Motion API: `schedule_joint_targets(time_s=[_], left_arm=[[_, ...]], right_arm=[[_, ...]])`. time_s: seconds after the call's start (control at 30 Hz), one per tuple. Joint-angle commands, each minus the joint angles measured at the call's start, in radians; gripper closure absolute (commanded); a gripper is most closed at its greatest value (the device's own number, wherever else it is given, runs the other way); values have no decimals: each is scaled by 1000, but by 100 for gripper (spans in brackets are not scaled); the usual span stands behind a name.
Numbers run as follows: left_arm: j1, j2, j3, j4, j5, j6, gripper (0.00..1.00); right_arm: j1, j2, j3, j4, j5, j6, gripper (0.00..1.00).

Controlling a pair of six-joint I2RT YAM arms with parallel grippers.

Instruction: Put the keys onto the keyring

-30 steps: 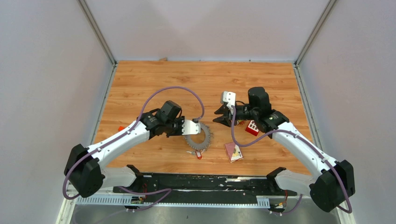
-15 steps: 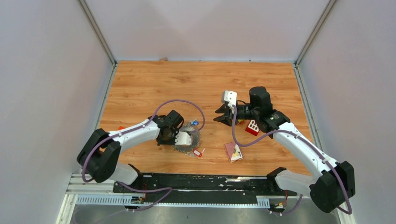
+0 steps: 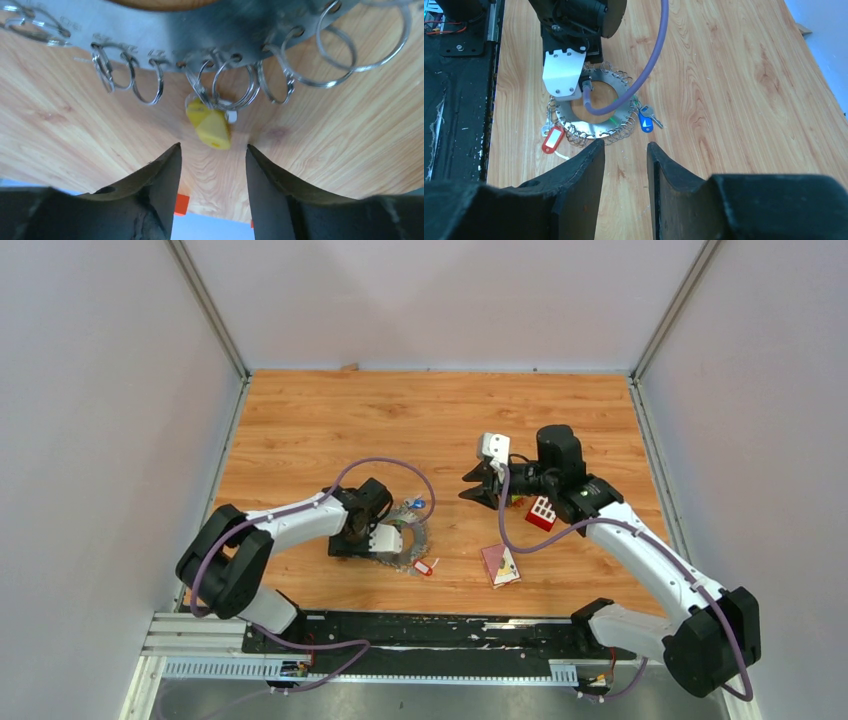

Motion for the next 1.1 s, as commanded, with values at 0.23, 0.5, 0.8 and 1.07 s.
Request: schedule_joint_targets(time_s=[0.23,0.5,0.8,1.07], left_arm=[[202,-296,50,48,133,-19,3],[392,-530,19,358,300,-244,0],[498,-651,-55,713,271,-690,0],[530,-772,-126,797,310,-797,0]], right_arm=[[-28,-127,30,-93,151,-13,43],[-57,-189,32,-95,546,134,1],[-83,-263,34,-99,731,232,0],[-112,-389,-129,26,719,226,0]])
